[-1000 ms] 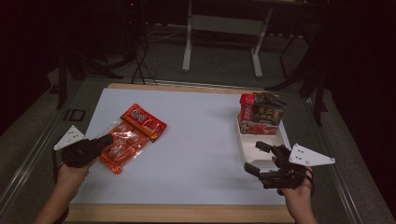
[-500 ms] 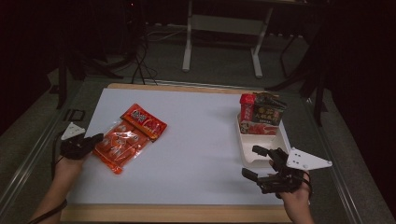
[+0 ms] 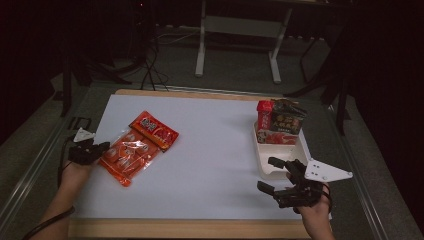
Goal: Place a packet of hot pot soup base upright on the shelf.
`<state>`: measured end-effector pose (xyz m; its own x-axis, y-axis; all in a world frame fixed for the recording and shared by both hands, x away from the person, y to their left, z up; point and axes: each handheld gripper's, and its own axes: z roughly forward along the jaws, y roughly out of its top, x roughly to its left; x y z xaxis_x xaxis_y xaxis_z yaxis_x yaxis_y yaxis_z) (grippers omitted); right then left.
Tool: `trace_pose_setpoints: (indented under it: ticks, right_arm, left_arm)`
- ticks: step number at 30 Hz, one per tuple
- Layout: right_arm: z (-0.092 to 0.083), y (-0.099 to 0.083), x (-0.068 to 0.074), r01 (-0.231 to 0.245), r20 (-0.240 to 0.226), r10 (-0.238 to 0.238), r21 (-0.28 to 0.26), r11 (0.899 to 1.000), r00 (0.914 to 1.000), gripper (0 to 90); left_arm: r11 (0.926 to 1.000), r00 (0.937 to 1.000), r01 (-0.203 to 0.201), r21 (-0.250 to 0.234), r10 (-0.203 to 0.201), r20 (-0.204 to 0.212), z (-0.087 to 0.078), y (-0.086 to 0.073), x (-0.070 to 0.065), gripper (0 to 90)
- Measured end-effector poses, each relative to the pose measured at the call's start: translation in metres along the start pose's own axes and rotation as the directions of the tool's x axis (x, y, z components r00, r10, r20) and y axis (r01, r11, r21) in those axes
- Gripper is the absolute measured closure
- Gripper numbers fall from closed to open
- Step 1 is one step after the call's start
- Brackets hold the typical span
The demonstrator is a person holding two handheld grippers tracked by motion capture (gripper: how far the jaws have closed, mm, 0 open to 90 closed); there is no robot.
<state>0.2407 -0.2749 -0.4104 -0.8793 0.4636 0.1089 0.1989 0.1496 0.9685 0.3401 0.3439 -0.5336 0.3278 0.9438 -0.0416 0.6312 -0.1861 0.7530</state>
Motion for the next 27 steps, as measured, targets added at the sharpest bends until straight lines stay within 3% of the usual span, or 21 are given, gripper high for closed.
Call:
trace_pose_setpoints:
  ticks: [1,7,12,23,27]
  right_arm:
    - [0.0,0.0,0.0,0.003,0.002,-0.003,0.001,1.0,1.0,14.9]
    - [0.001,-0.002,-0.001,-0.006,0.002,0.006,0.007,1.0,1.0,14.9]
    - [0.002,-0.002,-0.002,-0.012,-0.003,0.012,0.013,1.0,0.9999,14.9]
    - [0.005,-0.003,-0.001,-0.013,-0.016,0.014,0.032,0.999,0.9998,14.9]
    - [0.006,-0.003,-0.001,-0.007,-0.015,0.007,0.034,0.999,0.9999,14.9]
  left_arm:
    - [0.9999,0.9999,-0.01,0.01,0.01,-0.014,0.001,0.0,0.001,90.0]
    - [0.9996,0.9999,-0.012,0.027,0.011,0.005,0.003,0.001,0.003,90.0]
    - [0.9989,0.9991,-0.035,0.029,0.035,0.024,0.003,0.004,-0.005,90.0]
    - [0.9974,0.9928,-0.07,0.017,0.068,0.099,0.008,0.006,-0.034,90.0]
    - [0.9954,0.9864,-0.087,0.04,0.081,0.143,0.011,0.011,-0.056,90.0]
